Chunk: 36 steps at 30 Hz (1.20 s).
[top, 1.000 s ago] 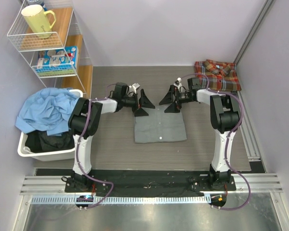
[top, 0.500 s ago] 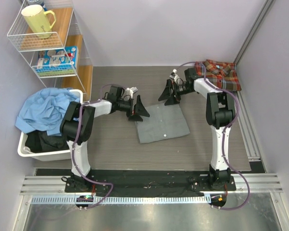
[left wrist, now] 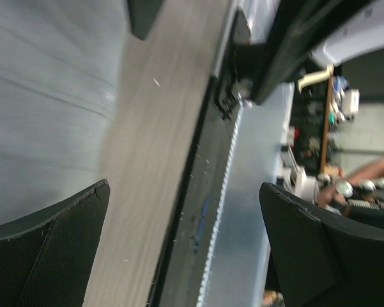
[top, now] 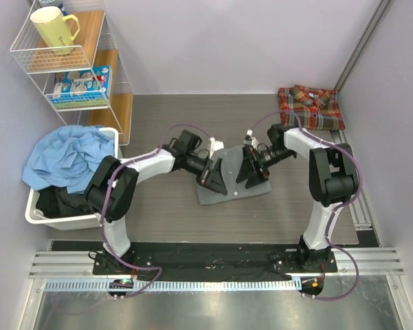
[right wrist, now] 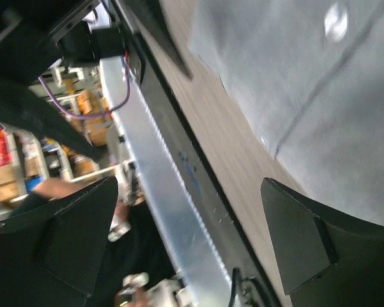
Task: Fold and stack the long sleeve shirts
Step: Fold the shirt
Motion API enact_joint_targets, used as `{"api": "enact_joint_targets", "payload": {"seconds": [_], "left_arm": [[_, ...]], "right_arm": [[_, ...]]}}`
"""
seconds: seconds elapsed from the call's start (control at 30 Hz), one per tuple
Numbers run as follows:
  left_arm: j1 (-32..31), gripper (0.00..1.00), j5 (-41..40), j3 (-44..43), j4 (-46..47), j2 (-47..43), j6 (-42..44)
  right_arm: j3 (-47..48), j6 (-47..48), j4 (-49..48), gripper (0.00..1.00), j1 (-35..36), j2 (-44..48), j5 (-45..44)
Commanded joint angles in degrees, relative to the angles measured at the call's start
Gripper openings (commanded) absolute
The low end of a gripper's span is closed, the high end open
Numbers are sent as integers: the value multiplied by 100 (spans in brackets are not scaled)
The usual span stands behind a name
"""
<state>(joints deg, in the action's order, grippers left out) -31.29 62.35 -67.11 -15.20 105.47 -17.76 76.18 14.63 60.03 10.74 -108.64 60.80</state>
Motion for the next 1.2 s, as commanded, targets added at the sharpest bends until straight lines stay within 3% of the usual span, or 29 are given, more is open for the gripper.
{"api": "enact_joint_targets", "payload": {"seconds": [0.0,0.2,0.37,0.43,0.57,0.7,0.8,0.93,1.17], "left_arm": [[-185,100,112,233,-387,359,317],[123,99,-320,164,-448,1081,438],[-412,100,-583,198,-1536,178,1686],[-440,100,-601,295,-1574,-130,1714],[-89,100,-697,304,-1549,-834,1532],[850,100,-732,155,-1337,-1203,969],[1221,100,-1215,-29,-1380,-1371,898],[1634,100,-1225,-57,-1241,-1249,406],[2048,100,-1383,233,-827,-1143,-210]], "right_arm": [[-437,418,53,100,-204,-462,-14],[290,646,-70,97,-537,-1580,-1076],[1871,488,-36,96,-626,-2248,-2229],[2808,628,148,95,-478,-2442,-2648],[3763,1216,300,93,137,-2365,-3844],[3563,1253,-254,94,735,-1758,-4453],[3097,928,-623,94,1105,-1512,-4682],[2508,734,-1176,94,1473,-1546,-4831],[1735,1916,-1713,95,1958,-1486,-4999]]}}
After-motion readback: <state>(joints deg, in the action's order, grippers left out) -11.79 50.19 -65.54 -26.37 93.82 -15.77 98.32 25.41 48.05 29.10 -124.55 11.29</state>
